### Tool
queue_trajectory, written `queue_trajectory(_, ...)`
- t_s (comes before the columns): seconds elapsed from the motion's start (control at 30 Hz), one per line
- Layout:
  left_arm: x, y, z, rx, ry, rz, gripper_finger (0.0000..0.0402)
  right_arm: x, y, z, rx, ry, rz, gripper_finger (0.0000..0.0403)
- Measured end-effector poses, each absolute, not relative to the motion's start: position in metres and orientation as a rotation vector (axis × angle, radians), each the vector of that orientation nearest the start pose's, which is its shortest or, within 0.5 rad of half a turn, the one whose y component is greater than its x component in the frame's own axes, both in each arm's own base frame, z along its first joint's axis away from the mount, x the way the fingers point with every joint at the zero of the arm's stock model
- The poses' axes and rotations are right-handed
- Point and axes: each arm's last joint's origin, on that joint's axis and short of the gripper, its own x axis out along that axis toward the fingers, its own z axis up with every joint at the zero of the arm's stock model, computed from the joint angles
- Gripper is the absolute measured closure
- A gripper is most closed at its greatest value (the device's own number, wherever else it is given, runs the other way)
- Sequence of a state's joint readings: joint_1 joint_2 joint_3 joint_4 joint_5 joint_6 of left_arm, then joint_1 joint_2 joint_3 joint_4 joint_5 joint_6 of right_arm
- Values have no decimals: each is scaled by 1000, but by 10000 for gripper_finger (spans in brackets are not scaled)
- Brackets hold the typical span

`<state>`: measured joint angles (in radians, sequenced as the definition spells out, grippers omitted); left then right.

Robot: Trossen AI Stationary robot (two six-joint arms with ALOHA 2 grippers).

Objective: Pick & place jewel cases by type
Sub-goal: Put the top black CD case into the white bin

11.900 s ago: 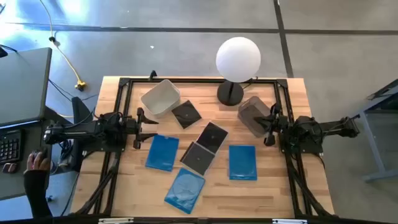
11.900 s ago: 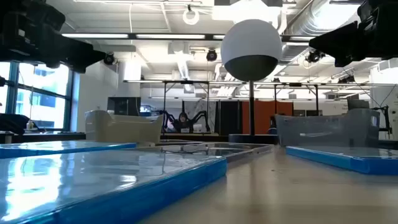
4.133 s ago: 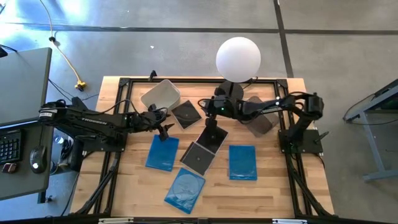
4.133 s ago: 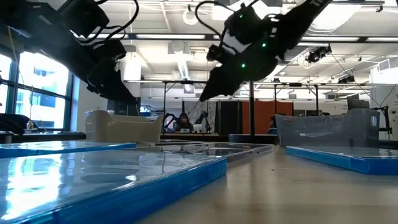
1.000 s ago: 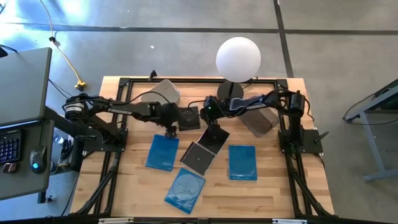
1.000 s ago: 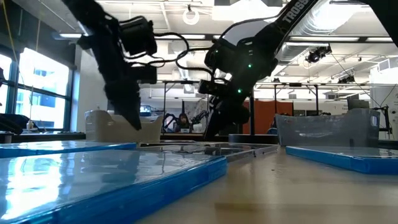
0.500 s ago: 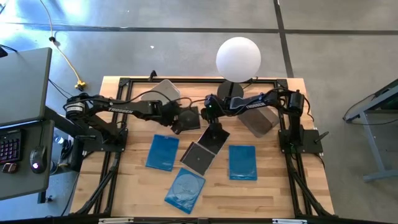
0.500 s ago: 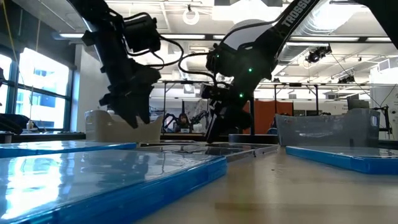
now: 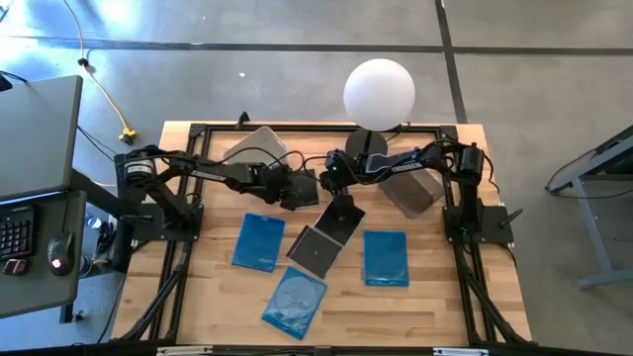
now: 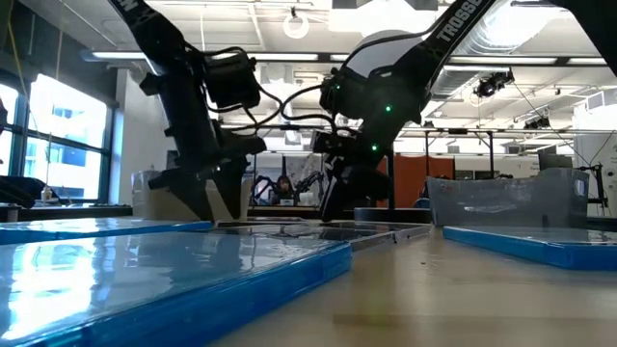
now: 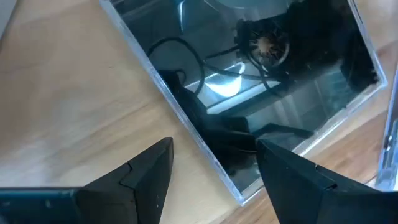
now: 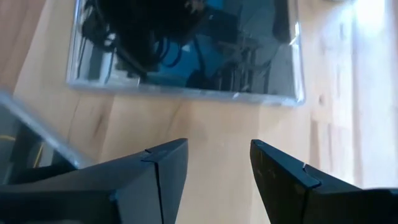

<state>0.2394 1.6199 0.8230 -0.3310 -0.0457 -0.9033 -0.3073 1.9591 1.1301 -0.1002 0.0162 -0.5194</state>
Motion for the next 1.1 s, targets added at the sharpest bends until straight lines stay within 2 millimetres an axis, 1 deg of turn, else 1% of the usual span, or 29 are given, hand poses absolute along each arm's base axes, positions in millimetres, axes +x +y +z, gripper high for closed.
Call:
queue_trajectory(0.17, 279, 76, 146, -949, 924, 776, 172, 365, -116, 128, -313, 1025, -43, 234)
queue_trajectory(0.3, 280, 78, 146, -973, 901, 774, 172, 366, -116, 128, -305, 1014, -32, 234)
queue_trajectory(0.6, 286, 78, 147, -1004, 859, 707, 172, 367, -114, 126, -279, 995, 10, 234)
queue_trajectory(0.67, 291, 79, 149, -1006, 822, 654, 172, 368, -114, 122, -272, 996, 23, 234)
queue_trajectory(0.8, 293, 78, 151, -991, 816, 582, 172, 369, -114, 116, -263, 1008, 38, 234)
queue_trajectory(1.1, 293, 78, 151, -971, 821, 574, 172, 368, -114, 114, -253, 1016, 41, 234)
